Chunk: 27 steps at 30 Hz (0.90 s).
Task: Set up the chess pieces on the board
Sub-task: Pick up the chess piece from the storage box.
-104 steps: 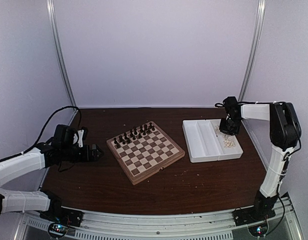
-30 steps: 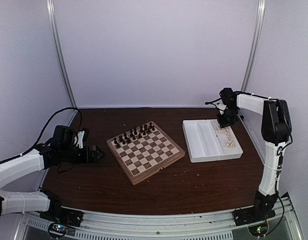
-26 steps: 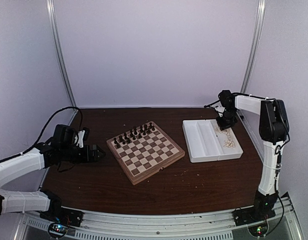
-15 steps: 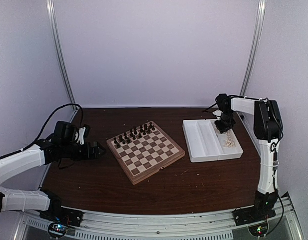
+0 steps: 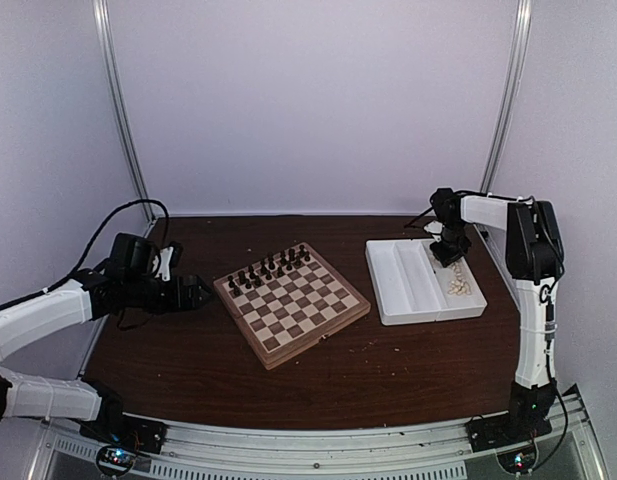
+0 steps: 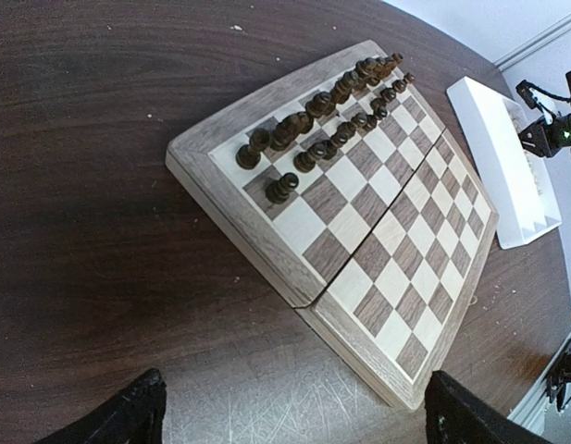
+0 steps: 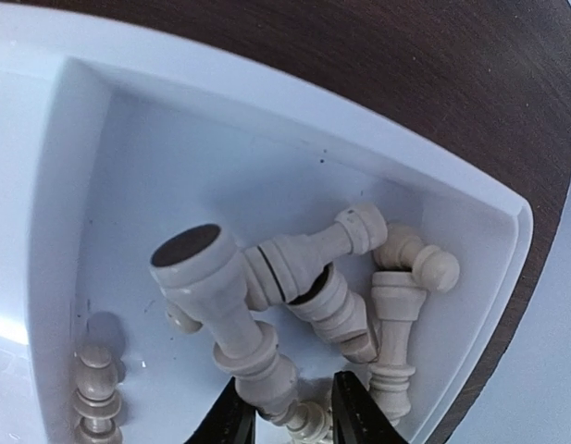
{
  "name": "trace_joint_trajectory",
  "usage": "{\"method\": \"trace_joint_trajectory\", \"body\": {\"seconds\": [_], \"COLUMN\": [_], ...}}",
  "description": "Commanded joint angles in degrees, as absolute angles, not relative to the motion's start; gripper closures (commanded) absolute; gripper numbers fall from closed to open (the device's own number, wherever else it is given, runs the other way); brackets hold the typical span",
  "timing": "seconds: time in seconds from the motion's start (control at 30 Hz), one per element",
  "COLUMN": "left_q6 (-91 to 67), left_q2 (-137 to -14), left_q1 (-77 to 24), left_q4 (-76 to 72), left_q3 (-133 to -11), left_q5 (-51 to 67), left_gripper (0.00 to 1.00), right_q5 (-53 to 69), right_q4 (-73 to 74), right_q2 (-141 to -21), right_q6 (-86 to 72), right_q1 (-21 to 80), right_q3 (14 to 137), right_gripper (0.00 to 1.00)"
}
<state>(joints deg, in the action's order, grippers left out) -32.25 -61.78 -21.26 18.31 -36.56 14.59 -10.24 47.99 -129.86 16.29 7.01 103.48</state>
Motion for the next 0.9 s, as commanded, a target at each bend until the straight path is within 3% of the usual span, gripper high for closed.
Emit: {"method": "trace_joint_trajectory", "body": {"seconds": [0.0, 0.23, 0.6, 0.87], "left_q6": [-31.58, -31.59, -32.87, -34.0], "left_q2": [-62.31, -62.38, -63.38, -63.22], "left_q1": [-20.83, -20.83, -20.83, -20.83], "left_q4": [19.68, 21.18, 22.85, 22.76], "left_q3": [-39.42, -41.06, -44.1, -44.28], "left_q5": [15.29, 15.34, 16.23, 16.26], "left_gripper": [0.02, 0.02, 0.02, 0.02], "right_q5": [-11.97, -9.25, -8.88, -2.13], "right_q4": [50.92, 52.64, 55.17, 60.24], "right_q2": [-128.8, -128.73, -132.11, -133.3], "right_q6": [19.57, 21.55, 23.25, 23.18], "right_q1": [6.59, 6.59, 6.36, 4.48], "right_q3": [101.0, 101.1, 102.44, 107.3], "right_gripper": [0.68, 0.65, 0.73, 0.75]}}
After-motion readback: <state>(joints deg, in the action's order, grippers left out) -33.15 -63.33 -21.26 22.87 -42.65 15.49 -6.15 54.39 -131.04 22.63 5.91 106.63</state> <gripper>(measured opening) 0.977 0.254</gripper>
